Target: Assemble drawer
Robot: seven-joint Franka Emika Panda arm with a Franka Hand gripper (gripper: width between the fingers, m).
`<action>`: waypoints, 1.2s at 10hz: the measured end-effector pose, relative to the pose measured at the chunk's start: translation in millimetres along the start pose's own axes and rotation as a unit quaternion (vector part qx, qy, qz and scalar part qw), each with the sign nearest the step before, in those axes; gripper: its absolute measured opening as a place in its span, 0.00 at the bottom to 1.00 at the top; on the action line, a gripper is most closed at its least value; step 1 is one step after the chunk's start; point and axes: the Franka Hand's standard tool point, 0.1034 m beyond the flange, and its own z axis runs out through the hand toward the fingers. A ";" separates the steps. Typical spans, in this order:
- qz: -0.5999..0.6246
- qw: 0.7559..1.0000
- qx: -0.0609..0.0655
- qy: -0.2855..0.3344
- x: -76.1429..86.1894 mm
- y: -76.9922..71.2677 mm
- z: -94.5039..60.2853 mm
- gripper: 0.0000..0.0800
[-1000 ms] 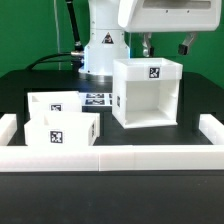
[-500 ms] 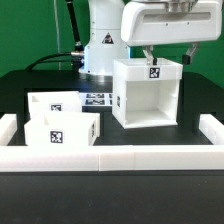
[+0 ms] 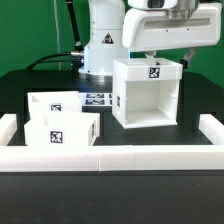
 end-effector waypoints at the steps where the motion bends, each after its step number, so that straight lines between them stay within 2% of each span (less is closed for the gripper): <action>1: -0.001 1.000 0.000 -0.001 -0.9 -2.9 1.3 0.42; 2: -0.001 1.000 0.000 -0.001 -0.8 -2.8 1.2 0.42; 3: -0.001 1.000 0.000 -0.001 -0.8 -2.6 1.2 0.18; 4: -0.001 1.000 0.000 -0.001 -0.9 -2.5 1.2 0.18; 5: -0.001 1.000 0.000 -0.001 -0.5 -2.4 1.0 0.05; 11: 0.000 1.000 0.000 -0.001 -0.2 -1.7 1.2 0.05; 12: 0.005 1.000 0.001 0.001 4.3 2.7 0.7 0.05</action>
Offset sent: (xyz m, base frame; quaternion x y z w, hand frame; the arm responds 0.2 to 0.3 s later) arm 0.0000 0.0000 0.0000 0.0000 0.0000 0.0000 1.0000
